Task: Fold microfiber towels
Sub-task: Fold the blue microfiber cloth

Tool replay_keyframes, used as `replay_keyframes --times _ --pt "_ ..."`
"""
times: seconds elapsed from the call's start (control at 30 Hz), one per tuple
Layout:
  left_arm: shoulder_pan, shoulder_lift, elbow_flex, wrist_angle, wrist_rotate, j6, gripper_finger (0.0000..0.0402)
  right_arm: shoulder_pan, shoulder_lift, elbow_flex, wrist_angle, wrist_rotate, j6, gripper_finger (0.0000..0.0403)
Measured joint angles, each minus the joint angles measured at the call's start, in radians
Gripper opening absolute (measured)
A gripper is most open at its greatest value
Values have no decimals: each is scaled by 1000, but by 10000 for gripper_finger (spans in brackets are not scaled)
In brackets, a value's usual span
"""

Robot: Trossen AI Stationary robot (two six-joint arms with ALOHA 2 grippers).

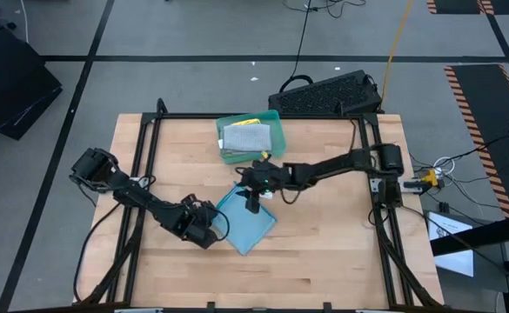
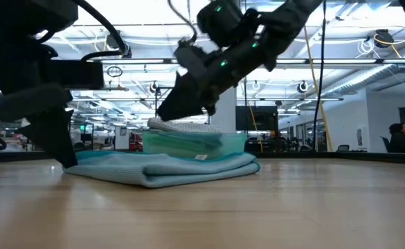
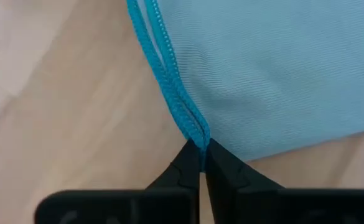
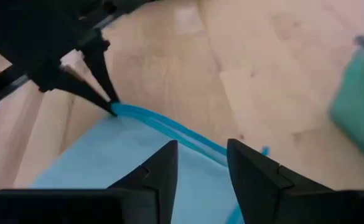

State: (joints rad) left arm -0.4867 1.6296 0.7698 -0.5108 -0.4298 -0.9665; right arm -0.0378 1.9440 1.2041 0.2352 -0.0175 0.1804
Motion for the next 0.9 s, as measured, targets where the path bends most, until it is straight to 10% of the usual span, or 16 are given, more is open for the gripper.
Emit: replay_keyframes --times 0.23,0.9 --pt "8 -1 0 -27 -26 238 16 -69 38 41 -59 -175 -124 189" --pt "95 -1 0 -100 -117 910 14 -69 42 44 -197 -12 69 241"
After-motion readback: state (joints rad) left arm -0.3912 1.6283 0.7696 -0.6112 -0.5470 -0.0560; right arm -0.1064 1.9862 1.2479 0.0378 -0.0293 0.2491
